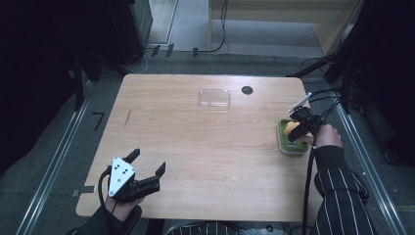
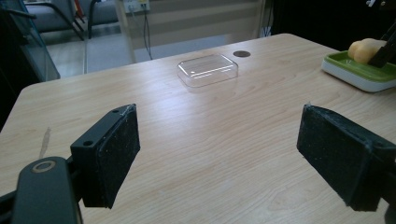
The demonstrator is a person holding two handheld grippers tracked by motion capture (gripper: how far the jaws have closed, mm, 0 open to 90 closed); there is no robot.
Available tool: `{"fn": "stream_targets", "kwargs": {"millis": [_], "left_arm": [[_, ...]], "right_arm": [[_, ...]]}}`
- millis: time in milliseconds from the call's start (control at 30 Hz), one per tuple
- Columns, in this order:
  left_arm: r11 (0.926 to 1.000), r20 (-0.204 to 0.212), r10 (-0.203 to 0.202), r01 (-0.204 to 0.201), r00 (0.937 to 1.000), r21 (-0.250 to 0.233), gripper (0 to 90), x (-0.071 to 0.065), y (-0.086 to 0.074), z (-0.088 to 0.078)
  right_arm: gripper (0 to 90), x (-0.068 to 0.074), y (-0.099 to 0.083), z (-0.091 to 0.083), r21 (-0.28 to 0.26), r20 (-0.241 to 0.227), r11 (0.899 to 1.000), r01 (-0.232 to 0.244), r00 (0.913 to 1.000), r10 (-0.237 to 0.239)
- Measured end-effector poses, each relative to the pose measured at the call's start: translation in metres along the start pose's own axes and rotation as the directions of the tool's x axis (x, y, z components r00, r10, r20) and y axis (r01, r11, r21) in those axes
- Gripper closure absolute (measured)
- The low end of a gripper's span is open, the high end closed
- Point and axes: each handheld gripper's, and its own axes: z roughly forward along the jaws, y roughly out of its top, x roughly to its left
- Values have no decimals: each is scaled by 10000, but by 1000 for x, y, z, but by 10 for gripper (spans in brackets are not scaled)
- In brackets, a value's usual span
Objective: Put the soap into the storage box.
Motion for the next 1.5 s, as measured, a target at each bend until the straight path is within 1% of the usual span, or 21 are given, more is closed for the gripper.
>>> {"fn": "stream_targets", "kwargs": {"millis": [333, 400, 467, 767, 833, 1033, 1500], "left_arm": [[10000, 3, 7, -7, 10000, 2, 137, 0, 0, 0], [10000, 10, 13, -13, 10000, -6, 137, 0, 0, 0], [10000, 4, 9, -9, 10000, 2, 137, 0, 0, 0], [10000, 4, 14, -14, 10000, 5, 137, 0, 0, 0], [10000, -2, 4, -4, 10000, 0, 137, 0, 0, 0], [10000, -1, 12, -12, 10000, 5, 137, 0, 0, 0], [10000, -5, 20, -20, 10000, 10, 137, 0, 0, 0]], "right_arm": [[401, 2, 5, 10, 221, 101, 9998, -10, 9999, 7], [402, 2, 5, 12, 232, 129, 9997, 101, 9999, -104], [401, 3, 5, 13, 283, 150, 9996, 45, 9999, -49], [401, 4, 6, 15, 327, 283, 9993, 173, 9994, -183], [401, 4, 6, 16, 382, 385, 9989, 257, 9989, -272], [401, 5, 7, 16, 376, 468, 9990, 249, 9985, -266], [400, 7, 8, 18, 489, 603, 9975, 510, 9967, -539]]}}
